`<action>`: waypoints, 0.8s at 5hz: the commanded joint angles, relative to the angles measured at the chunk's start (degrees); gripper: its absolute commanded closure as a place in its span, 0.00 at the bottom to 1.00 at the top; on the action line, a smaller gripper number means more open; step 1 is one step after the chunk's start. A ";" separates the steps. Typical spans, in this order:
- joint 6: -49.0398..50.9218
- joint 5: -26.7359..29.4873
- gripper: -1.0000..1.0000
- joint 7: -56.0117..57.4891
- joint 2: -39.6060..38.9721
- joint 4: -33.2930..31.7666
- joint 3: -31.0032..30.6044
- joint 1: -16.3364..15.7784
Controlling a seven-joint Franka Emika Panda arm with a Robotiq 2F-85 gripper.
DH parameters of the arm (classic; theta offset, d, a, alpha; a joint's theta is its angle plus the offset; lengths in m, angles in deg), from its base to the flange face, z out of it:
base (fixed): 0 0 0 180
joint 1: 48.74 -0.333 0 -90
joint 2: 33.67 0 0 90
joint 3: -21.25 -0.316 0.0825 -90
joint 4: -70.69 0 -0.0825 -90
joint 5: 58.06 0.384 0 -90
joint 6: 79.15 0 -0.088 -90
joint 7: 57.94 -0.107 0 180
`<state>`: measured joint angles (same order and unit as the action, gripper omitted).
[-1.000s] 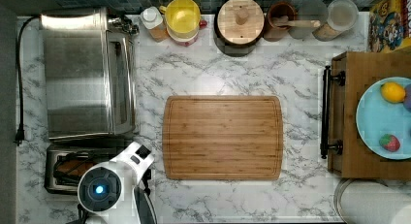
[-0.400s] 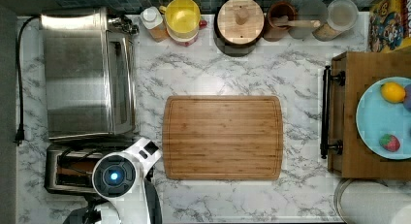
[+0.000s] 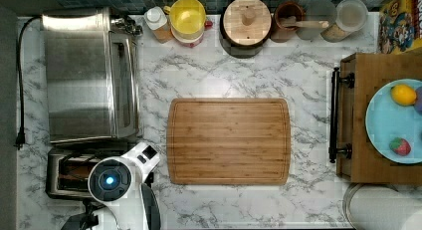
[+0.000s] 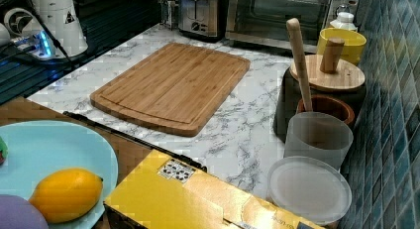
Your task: Turn on the toaster.
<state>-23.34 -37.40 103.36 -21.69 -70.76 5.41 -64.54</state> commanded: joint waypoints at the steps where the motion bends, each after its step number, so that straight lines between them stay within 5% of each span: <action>1: -0.63 -4.28 1.00 -6.64 -2.89 4.13 -0.03 2.01; 4: -0.40 -0.53 1.00 -4.06 -7.80 4.60 -0.49 0.35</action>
<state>-23.06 -40.42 100.21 -25.82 -70.31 5.14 -64.10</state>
